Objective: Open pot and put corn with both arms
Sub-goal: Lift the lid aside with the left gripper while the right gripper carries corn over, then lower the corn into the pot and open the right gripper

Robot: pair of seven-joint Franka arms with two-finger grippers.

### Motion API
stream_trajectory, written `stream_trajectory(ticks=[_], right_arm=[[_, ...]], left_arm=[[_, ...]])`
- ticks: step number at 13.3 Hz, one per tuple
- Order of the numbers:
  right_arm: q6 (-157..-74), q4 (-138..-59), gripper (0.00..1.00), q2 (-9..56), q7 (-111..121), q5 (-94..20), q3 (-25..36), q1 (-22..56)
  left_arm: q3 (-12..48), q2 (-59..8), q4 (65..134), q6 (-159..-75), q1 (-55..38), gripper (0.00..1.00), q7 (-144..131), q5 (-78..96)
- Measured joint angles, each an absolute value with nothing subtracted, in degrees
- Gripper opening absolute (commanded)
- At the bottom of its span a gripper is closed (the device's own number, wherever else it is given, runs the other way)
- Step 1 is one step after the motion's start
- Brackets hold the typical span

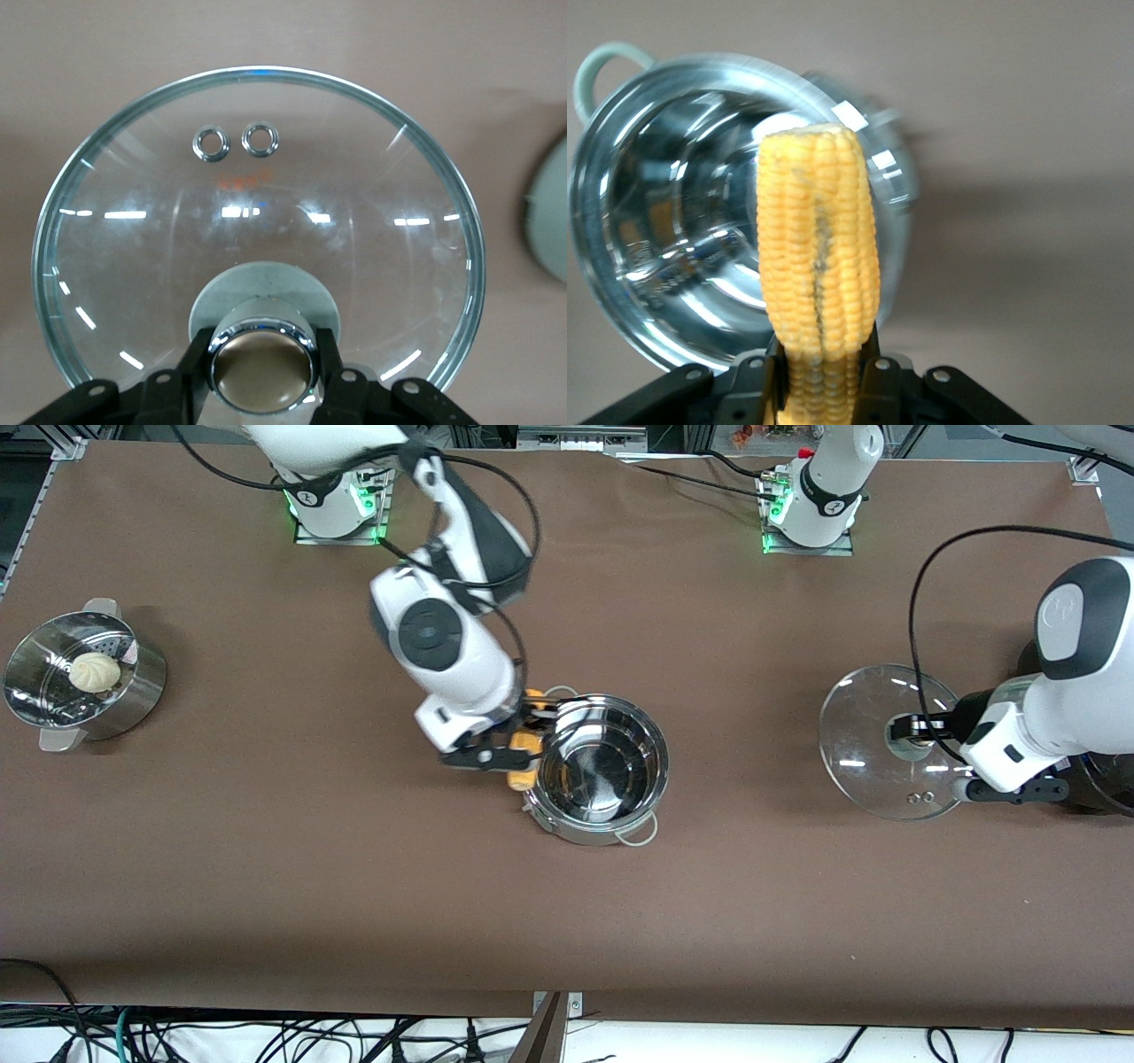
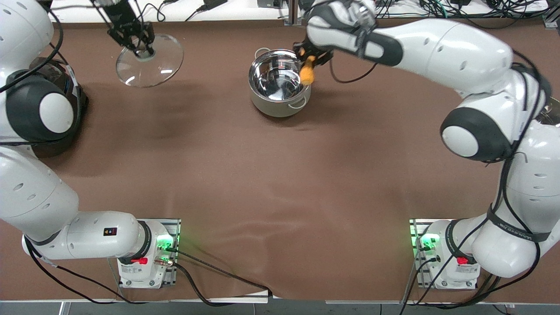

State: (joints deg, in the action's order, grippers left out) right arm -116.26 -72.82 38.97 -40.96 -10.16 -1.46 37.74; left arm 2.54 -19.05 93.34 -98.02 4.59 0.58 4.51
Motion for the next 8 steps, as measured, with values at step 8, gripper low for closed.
stream_trajectory(ticks=[8], right_arm=[[-124.35,-67.22,0.01,48.42,-44.05,-10.18,-1.71,40.64]], left_arm=[[3.85,-18.44,119.44,-122.25,5.09,0.00,1.10,4.51]])
